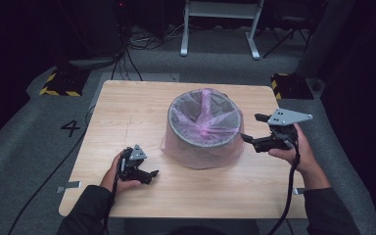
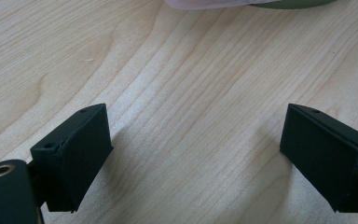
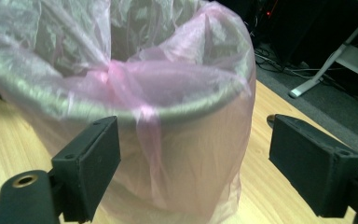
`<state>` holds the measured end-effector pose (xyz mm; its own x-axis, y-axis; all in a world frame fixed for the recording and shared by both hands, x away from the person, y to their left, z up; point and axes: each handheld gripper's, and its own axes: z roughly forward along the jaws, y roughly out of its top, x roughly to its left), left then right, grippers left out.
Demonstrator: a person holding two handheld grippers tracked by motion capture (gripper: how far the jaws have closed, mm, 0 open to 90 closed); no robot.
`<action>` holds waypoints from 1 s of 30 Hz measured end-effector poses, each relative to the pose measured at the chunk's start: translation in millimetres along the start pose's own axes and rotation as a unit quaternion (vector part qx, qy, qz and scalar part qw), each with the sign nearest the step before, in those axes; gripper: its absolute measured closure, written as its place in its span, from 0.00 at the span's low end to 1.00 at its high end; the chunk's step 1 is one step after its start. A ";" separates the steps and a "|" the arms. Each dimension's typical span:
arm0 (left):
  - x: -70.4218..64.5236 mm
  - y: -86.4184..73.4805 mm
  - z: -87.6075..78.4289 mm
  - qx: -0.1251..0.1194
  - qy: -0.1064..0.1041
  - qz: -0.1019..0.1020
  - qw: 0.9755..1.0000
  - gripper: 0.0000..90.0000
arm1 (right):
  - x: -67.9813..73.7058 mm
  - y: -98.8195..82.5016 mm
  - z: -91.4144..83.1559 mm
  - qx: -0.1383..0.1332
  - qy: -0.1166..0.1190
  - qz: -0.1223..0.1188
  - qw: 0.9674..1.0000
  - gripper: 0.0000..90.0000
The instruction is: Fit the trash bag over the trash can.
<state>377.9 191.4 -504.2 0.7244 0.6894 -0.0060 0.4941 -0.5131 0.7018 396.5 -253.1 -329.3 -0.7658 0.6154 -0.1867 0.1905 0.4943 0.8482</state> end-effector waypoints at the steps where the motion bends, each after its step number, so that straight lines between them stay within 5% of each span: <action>1: 0.0 0.0 0.0 0.000 0.000 0.000 1.000 0.10 | 0.7 -2.0 -0.8 0.003 0.001 0.001 1.000 0.18; 20: -0.1 0.0 0.1 0.000 0.000 0.000 1.000 0.10 | 18.7 -50.2 10.9 0.091 -0.013 0.004 0.996 0.18; 26: -0.1 0.0 0.1 0.000 0.000 -0.001 1.000 0.10 | 18.7 -77.9 24.1 0.130 -0.033 -0.008 0.991 0.18; 30: 0.0 0.0 0.1 0.000 0.000 0.000 1.000 0.10 | 15.6 -91.6 28.1 0.146 -0.033 0.004 0.989 0.18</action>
<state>377.9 191.3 -504.2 0.7242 0.6896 -0.0063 0.4943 -0.5127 0.7020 384.4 -271.6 -423.8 -0.7240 0.6538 -0.2199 0.3726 0.6390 0.6730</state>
